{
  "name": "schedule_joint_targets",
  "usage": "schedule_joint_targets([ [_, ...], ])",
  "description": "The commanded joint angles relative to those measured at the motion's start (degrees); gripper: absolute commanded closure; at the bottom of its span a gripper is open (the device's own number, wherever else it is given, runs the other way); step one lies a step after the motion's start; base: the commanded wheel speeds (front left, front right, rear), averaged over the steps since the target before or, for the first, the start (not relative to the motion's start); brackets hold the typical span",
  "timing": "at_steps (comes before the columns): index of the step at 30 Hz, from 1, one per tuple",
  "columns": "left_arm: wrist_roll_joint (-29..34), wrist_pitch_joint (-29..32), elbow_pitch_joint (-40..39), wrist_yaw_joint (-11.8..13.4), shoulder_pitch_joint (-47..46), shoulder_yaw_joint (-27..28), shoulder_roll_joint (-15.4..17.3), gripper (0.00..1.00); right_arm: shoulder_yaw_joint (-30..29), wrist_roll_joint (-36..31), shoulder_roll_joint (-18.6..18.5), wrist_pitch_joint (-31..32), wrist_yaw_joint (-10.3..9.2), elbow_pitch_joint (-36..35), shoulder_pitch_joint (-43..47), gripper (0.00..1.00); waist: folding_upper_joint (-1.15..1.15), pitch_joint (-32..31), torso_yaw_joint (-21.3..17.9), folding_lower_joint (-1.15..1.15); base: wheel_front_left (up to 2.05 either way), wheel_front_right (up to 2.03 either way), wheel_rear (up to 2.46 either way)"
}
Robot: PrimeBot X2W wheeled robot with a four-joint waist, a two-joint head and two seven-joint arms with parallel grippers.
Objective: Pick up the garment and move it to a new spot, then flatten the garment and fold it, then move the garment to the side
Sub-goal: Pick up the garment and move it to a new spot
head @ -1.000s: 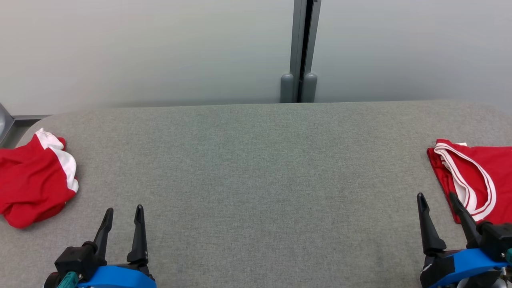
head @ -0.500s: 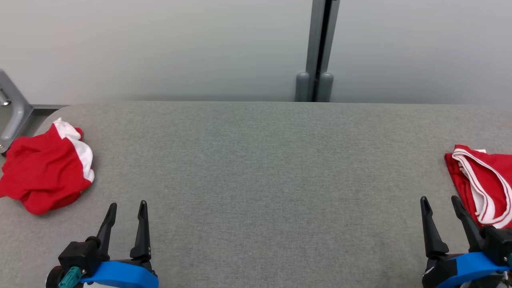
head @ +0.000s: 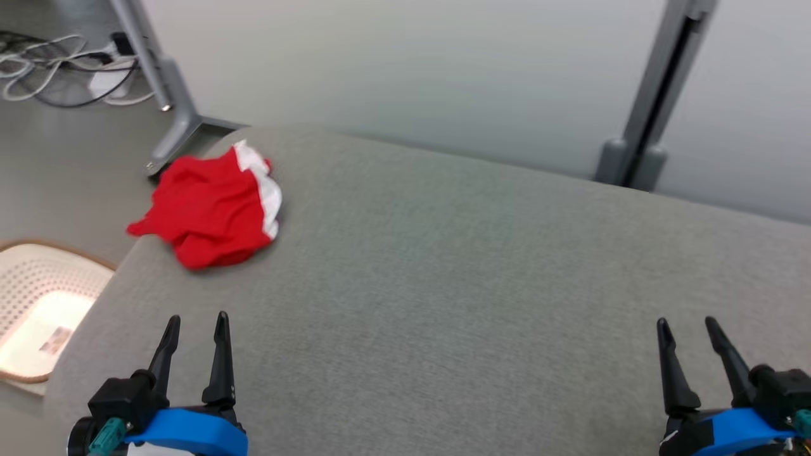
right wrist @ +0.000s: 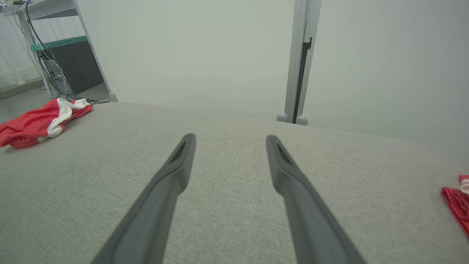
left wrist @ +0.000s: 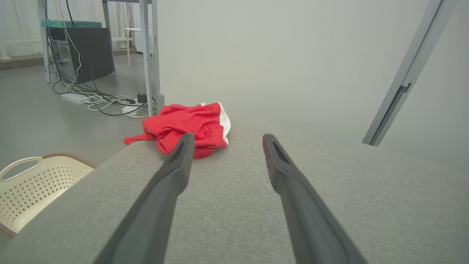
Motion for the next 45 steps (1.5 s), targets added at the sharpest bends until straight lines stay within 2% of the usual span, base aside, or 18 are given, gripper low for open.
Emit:
schedule_joint_targets([
  [1, -0.1, -0.2, -0.2, -0.4, -0.4, 0.3, 0.0, 0.0, 0.3, -0.4, 0.2, -0.5, 0.01, 0.3, -0.2, 0.0, 0.0, 1.7, 2.5, 0.0, 0.0, 0.0, 0.0],
  [6, -0.2, -0.2, -0.4, -0.4, 0.3, 0.7, 0.1, 0.0, 1.4, 0.3, 0.1, -0.9, 0.01, 1.1, -1.3, 0.0, 0.0, 1.8, 6.4, 0.0, 0.0, 0.0, 0.0],
  [11, -0.2, -0.2, -0.6, -0.4, 0.8, 1.3, -0.1, 0.0, 1.6, 1.1, -1.0, -1.4, 0.01, 2.3, -1.9, 0.0, 0.0, 2.0, 8.5, 0.0, 0.0, 0.0, 0.0],
  [17, 0.1, -0.2, -0.8, -0.4, 0.7, 1.5, -0.5, 0.0, 2.0, 1.5, -1.6, -1.7, 0.01, 3.2, -2.4, 0.0, 0.0, 2.0, 8.9, 0.0, 0.0, 0.0, 0.0],
  [20, 0.1, -0.2, -0.9, -0.4, 0.2, 1.2, -0.7, 0.0, 2.2, 0.7, -0.8, -2.0, 0.01, 3.2, -1.8, 0.0, 0.0, 2.1, 8.5, 0.0, 0.0, 0.0, 0.0],
  [26, -3.2, 1.0, -2.8, -0.5, -2.5, 2.0, -1.0, 0.0, 1.9, 1.4, -1.1, -1.6, 0.01, 2.8, -1.9, 0.0, 0.0, 2.9, 8.0, 0.0, 0.0, 0.0, 0.0],
  [29, -5.5, 4.4, -5.6, -0.3, -5.3, 3.0, 0.0, 0.0, 1.4, 0.9, -1.1, -1.4, 0.01, 1.8, -2.1, 0.0, 0.0, 3.9, 7.5, 0.0, 0.0, 0.0, 0.0],
  [32, -8.4, 11.3, -8.2, 0.3, -8.8, 4.3, 1.1, 0.0, 1.0, -0.2, -0.8, -1.1, 0.01, 0.1, -2.4, 0.0, 0.0, 5.4, 6.9, 0.0, 0.0, 0.0, 0.0],
  [36, -10.3, 19.9, -10.6, 2.8, -14.7, 6.6, 4.5, 0.0, 1.1, -1.3, -1.0, -0.3, 0.01, -2.5, -3.2, 0.0, 0.0, 8.3, 5.5, 0.0, 0.0, 0.0, 0.0],
  [39, -11.2, 24.1, -8.6, 4.9, -18.6, 8.8, 6.9, 0.0, 2.1, -1.8, -1.4, 0.4, 0.01, -4.6, -4.7, 0.0, 0.0, 11.3, 3.3, 0.0, 0.0, 0.0, 0.0],
  [45, -13.8, 30.1, -0.9, 7.2, -24.0, 13.5, 12.4, 0.0, 4.7, -2.8, -2.5, 1.4, 0.01, -8.6, -8.2, 0.0, 0.0, 18.2, -3.0, 0.0, 0.0, 0.0, 0.0],
])
